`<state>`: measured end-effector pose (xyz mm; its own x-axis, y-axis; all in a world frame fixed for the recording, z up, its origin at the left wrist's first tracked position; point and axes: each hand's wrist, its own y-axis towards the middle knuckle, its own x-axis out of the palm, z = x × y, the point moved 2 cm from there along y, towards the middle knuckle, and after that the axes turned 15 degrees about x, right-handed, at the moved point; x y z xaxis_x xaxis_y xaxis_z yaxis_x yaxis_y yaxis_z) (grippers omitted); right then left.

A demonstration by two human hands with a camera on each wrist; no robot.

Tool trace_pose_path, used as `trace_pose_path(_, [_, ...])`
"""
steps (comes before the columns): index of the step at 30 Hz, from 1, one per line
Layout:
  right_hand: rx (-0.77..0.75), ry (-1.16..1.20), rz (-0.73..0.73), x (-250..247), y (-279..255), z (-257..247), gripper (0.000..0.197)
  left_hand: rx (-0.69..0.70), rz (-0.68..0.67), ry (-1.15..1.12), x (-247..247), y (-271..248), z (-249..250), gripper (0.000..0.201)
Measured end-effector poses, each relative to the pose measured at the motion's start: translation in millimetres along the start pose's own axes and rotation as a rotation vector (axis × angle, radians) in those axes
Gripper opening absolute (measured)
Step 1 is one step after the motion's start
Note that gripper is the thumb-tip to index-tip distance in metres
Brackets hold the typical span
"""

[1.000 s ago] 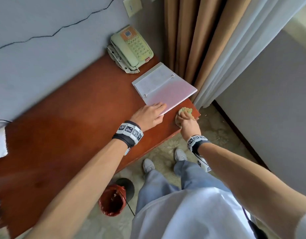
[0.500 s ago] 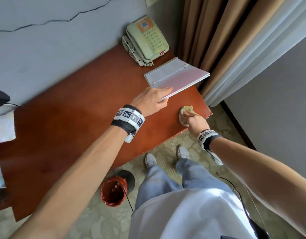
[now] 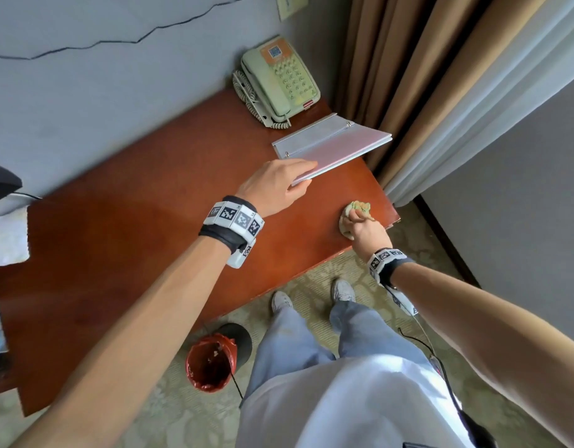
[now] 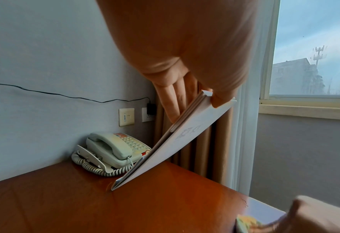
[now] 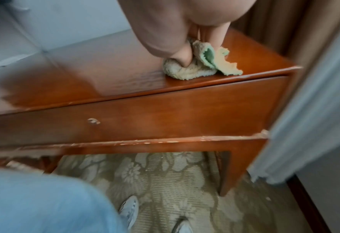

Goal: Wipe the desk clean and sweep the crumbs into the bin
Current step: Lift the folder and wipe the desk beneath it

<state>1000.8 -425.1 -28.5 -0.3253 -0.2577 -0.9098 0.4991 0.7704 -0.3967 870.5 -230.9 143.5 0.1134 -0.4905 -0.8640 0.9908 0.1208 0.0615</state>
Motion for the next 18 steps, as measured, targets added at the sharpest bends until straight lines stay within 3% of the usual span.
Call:
trace_pose_path(5, [-0.183,-0.215,-0.051,27.5,0.0,-72.6,0.046,0.025,0.145,0.041,-6.1,-3.1,-5.3,0.033])
trace_pose_path(7, [-0.255,-0.237,-0.006,27.4,0.5,-109.2,0.045,0.04,0.183,0.063,-6.9,-6.5,-8.7,0.031])
trace_pose_path(11, [-0.35,-0.364,-0.038,31.5,3.6,-163.6,0.05,0.095,0.18,0.066,-10.8,-8.0,-14.2,0.027])
trace_pose_path(15, [-0.343,-0.198,-0.086,24.3,14.2,-134.4,0.045,0.153,0.121,0.077,-17.0,-4.2,-19.9,0.025])
trace_pose_path(18, [-0.164,-0.159,-0.032,0.5,25.4,-73.2,0.042,0.196,0.07,0.084,-25.5,1.4,-23.6,0.026])
